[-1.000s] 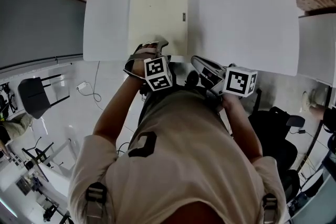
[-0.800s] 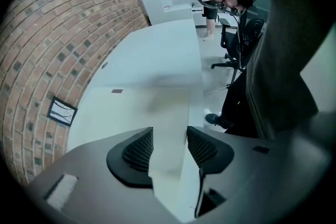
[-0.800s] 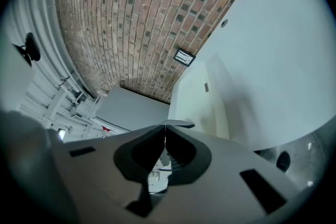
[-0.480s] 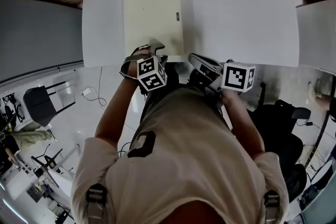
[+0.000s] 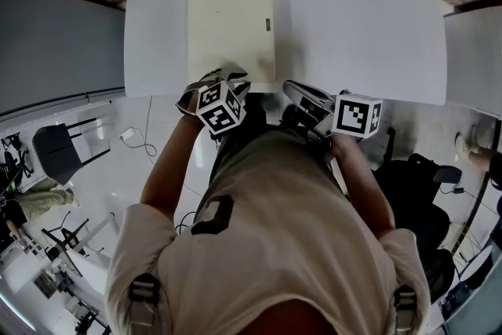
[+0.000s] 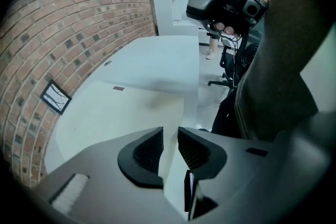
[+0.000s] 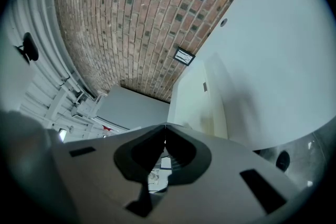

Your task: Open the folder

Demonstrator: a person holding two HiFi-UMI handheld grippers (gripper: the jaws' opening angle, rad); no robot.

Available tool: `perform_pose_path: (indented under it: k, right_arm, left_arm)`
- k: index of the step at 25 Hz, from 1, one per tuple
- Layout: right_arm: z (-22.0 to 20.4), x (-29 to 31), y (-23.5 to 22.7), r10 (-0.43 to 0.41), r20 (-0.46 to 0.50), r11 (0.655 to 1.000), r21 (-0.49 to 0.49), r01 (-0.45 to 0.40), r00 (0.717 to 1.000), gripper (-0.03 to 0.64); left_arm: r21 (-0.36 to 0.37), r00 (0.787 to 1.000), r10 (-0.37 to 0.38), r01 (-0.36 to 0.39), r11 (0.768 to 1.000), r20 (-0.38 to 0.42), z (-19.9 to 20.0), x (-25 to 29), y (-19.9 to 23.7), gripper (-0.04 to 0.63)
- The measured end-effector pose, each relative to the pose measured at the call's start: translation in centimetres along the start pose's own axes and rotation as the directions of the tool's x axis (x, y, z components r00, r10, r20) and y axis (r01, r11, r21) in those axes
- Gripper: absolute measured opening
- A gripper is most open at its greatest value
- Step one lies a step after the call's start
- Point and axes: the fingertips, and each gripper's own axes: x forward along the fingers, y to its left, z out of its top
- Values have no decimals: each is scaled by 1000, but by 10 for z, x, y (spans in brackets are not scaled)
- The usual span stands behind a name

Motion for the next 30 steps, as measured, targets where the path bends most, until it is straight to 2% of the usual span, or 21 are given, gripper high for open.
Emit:
perform_pose_path:
  k: [3, 12, 18, 25, 30]
  right_arm:
    - [0, 2, 1, 3, -10, 1000, -23, -3, 1000, 5]
    - [-4, 5, -2, 3, -17, 1000, -5, -3, 1000, 5]
    - [-10, 8, -11, 3, -25, 999, 44, -2, 1000, 5]
    - [-23, 24, -34, -11, -103, 998, 53, 16, 995, 6]
    - [-29, 28, -44, -40, -130, 997, 55, 48, 991, 6]
  left_arm:
    - [-3, 1000, 8, -8, 1000, 16, 0, -3, 0, 69]
    - [-34, 996, 30, -27, 999, 86, 3, -10, -2, 32]
    - [-59, 992, 29, -22, 998, 123, 3, -13, -1, 23]
    - [-103, 989, 27, -12, 995, 149, 6, -15, -5, 0]
    - [46, 982, 131, -139, 989, 137, 12, -26, 5, 23]
